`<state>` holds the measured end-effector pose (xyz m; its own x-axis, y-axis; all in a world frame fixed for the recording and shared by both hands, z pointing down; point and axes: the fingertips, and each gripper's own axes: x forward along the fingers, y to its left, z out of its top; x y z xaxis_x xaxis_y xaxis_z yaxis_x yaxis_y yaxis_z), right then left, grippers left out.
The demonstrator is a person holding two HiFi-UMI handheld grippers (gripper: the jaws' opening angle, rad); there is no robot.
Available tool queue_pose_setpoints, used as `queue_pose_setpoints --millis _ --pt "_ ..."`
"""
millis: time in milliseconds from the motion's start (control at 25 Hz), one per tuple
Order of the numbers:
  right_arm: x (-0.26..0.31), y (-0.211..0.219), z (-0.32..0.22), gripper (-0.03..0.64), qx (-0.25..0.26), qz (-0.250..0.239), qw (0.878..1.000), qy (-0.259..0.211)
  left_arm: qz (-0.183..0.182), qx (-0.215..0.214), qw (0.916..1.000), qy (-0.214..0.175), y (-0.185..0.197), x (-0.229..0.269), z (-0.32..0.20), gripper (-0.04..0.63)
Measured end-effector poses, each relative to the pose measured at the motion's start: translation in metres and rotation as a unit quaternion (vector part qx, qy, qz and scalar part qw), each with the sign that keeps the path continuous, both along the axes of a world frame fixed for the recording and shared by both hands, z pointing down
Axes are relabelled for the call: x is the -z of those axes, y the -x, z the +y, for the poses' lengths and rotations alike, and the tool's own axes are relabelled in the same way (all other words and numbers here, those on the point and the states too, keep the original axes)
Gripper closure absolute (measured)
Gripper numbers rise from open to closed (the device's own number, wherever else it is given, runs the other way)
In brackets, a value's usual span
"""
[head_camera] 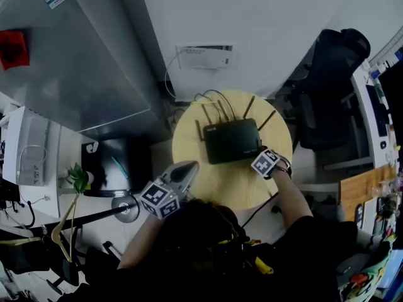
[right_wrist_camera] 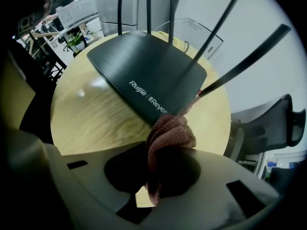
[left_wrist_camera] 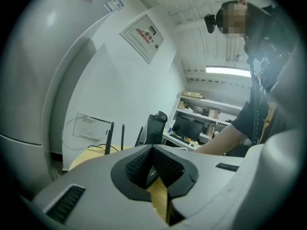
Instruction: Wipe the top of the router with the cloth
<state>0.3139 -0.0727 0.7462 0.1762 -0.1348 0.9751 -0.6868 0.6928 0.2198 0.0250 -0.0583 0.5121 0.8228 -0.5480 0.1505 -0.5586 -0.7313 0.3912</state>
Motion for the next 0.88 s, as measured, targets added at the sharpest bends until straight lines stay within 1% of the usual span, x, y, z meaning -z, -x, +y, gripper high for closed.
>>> queue_pose_setpoints --millis 240,320,400,520,600,680,800,880 --pt "-0.002 0.018 0.014 0.550 0.020 0.021 1.000 0.007 0.004 -0.007 1.0000 -0.004 -0.001 0.002 0.002 0.598" --pt "-0.002 0.026 0.016 0.551 0.003 0.015 1.000 0.008 0.006 -0.007 0.9999 -0.005 0.001 0.003 0.002 0.598" --pt "0.000 0.035 0.017 0.551 -0.026 0.000 1.000 0.007 0.008 -0.004 0.9999 -0.005 0.005 0.003 0.002 0.598" --pt "-0.004 0.056 0.016 0.551 -0.074 -0.044 0.996 0.001 0.012 0.001 0.9999 -0.004 0.013 0.002 0.001 0.598" --pt "-0.010 0.071 0.015 0.551 -0.091 -0.072 0.993 0.000 0.014 0.001 0.9999 -0.004 0.017 0.002 0.001 0.598" --pt "-0.011 0.081 0.016 0.551 -0.091 -0.073 0.993 0.003 0.017 0.001 0.9998 -0.003 0.018 0.002 0.001 0.598" --pt "-0.002 0.087 0.020 0.551 -0.087 -0.049 0.995 0.006 0.022 0.000 0.9998 -0.004 0.021 0.002 0.000 0.598" --pt "-0.007 0.101 0.020 0.551 -0.085 -0.064 0.994 0.007 0.025 -0.002 0.9997 -0.004 0.024 0.003 -0.002 0.598"
